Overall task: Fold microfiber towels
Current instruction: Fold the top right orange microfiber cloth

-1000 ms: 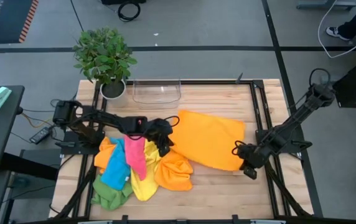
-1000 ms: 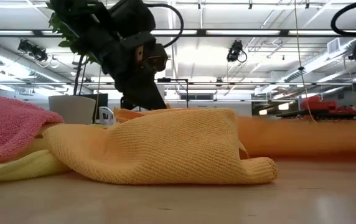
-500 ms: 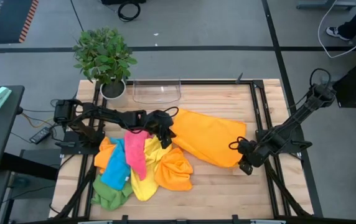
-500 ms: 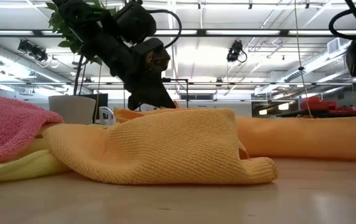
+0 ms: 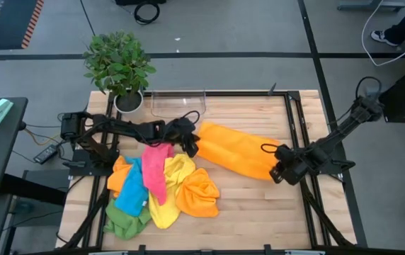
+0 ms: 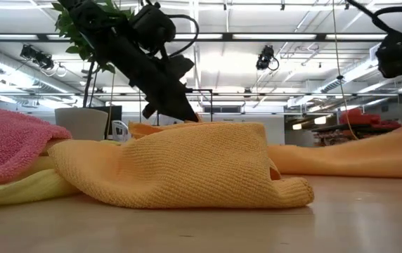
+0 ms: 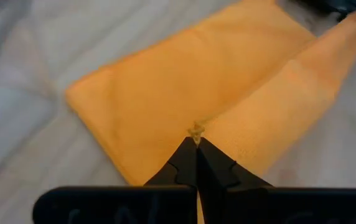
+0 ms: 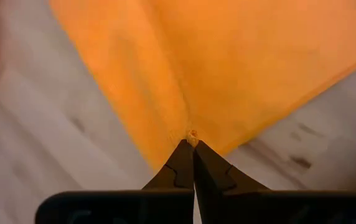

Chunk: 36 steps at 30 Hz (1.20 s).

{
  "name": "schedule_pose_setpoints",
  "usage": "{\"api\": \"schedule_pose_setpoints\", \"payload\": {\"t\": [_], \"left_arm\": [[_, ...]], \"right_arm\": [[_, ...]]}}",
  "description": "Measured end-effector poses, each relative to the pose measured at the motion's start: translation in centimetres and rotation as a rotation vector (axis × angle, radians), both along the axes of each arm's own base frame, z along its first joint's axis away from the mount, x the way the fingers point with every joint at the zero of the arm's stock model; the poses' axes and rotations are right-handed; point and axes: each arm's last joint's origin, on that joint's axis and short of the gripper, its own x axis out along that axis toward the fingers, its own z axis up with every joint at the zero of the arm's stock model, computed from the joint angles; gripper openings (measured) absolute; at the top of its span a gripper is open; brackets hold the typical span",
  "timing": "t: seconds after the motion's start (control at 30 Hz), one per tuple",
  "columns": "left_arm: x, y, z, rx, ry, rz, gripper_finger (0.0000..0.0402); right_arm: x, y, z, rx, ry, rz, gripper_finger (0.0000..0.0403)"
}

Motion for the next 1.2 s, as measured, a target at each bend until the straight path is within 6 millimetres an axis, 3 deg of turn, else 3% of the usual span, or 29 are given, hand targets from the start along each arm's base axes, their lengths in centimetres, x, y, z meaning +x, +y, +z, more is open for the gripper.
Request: {"api": "schedule_pose_setpoints", "payload": {"t": [0.3,0.47,0.6,0.73,1.0,1.2], "left_arm": [[-0.1,0.2,0.0,0.104,0.022,0.125,0.0006],[0.0,0.7,0.4,0.129,-0.017,0.164,0.0006],[0.1,0.4,0.3,0.080,-0.019,0.110,0.0006],[-0.1,-1.7,-0.5,-0.049,0.050,-0.026,0.0005],[-1.9,-6.1,-0.7,-0.077,0.243,-0.159,0.0005],[-4.7,-8.7,-3.8,-0.113,0.345,-0.164,0.0005]], "right_arm": [[1.0,-1.7,-0.1,-0.103,-0.069,-0.231,0.0002],[1.4,-2.5,1.0,-0.112,-0.061,-0.282,0.0002],[1.6,-2.7,2.4,-0.129,-0.015,-0.197,0.0002],[1.7,-2.1,2.7,-0.041,0.031,-0.055,0.0002],[2.6,-0.4,3.2,0.048,-0.104,0.028,0.0002],[4.9,1.0,2.1,0.068,-0.129,0.018,0.0002]]}}
